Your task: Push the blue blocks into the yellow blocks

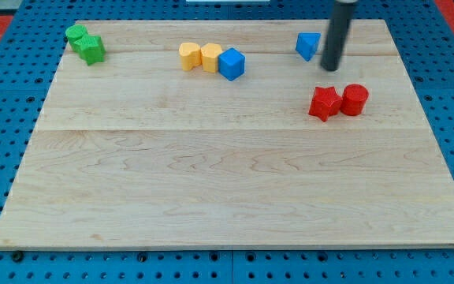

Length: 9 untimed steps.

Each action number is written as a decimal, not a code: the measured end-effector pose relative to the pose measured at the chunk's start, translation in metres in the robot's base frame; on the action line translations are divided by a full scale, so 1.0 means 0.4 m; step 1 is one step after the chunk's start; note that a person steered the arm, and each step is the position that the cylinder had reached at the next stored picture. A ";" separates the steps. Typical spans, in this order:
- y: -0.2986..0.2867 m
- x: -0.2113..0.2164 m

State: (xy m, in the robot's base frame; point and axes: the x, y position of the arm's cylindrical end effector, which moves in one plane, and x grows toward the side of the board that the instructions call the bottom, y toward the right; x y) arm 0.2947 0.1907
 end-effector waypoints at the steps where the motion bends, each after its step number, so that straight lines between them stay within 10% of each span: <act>1: -0.023 -0.081; 9: -0.556 -0.133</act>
State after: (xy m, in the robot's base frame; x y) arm 0.2414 -0.0317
